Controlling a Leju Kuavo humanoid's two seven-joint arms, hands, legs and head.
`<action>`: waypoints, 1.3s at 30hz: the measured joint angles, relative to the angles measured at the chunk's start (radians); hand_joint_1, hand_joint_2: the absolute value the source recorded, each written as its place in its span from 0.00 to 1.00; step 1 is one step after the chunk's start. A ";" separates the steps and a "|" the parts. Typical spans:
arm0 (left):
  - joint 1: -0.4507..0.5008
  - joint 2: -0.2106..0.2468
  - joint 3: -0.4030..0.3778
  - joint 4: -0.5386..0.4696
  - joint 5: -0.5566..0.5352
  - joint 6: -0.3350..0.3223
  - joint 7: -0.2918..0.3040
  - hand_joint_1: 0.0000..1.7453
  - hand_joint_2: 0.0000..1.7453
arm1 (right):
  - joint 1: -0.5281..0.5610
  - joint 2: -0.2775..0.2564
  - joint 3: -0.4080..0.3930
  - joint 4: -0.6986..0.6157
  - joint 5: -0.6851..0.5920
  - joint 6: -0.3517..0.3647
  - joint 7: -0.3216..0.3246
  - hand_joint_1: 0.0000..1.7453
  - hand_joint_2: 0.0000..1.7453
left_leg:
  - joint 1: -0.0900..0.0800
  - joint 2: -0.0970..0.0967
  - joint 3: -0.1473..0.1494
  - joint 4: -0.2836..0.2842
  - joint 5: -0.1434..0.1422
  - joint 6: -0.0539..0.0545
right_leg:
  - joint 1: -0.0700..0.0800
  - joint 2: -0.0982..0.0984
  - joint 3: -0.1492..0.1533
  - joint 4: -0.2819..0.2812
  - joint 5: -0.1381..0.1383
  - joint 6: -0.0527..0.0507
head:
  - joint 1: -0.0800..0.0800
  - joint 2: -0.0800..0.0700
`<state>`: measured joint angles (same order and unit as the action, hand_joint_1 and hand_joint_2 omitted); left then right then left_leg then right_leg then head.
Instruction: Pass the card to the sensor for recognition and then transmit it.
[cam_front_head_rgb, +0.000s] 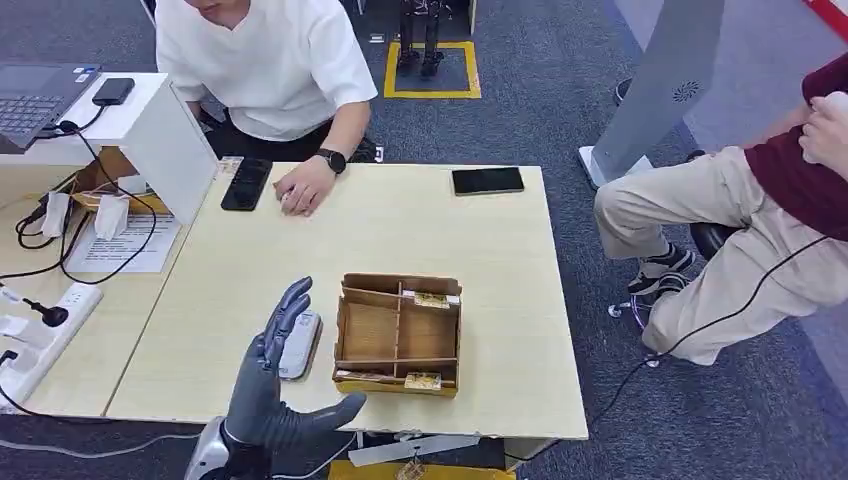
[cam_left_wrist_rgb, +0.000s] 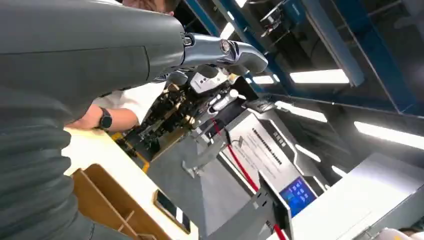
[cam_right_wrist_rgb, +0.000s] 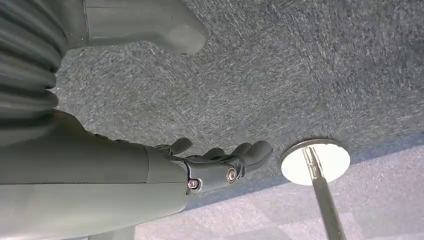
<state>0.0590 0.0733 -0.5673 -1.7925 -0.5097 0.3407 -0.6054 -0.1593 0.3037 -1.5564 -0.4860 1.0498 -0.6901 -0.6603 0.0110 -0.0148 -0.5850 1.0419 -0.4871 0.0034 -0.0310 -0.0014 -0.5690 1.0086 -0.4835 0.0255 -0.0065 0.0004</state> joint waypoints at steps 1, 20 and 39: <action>0.000 0.002 -0.003 0.002 -0.001 -0.001 0.000 0.00 1.00 | 0.000 0.000 0.000 0.000 0.000 0.000 0.000 0.00 1.00 | 0.000 0.000 0.000 0.000 0.000 0.000 | 0.000 0.000 0.000 0.000 0.000 0.000 | 0.000 0.000; -0.042 0.016 -0.106 0.136 -0.311 0.040 0.182 0.00 1.00 | 0.005 -0.002 0.000 0.004 0.015 0.000 0.013 0.00 1.00 | 0.000 0.000 0.000 0.000 0.000 0.000 | 0.000 0.000 0.000 0.000 0.000 0.000 | 0.000 0.000; -0.082 -0.002 -0.159 0.276 -0.476 0.077 0.357 0.00 1.00 | 0.005 -0.002 0.000 0.004 0.018 0.000 0.019 0.00 1.00 | 0.000 0.000 0.000 0.000 0.000 0.000 | 0.000 0.000 0.000 0.000 0.000 0.000 | 0.000 0.000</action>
<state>-0.0230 0.0717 -0.7267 -1.5164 -0.9854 0.4173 -0.2483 -0.1541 0.3021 -1.5564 -0.4818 1.0681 -0.6901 -0.6409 0.0109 -0.0148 -0.5849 1.0419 -0.4871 0.0033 -0.0310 -0.0014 -0.5691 1.0086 -0.4834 0.0255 -0.0065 0.0004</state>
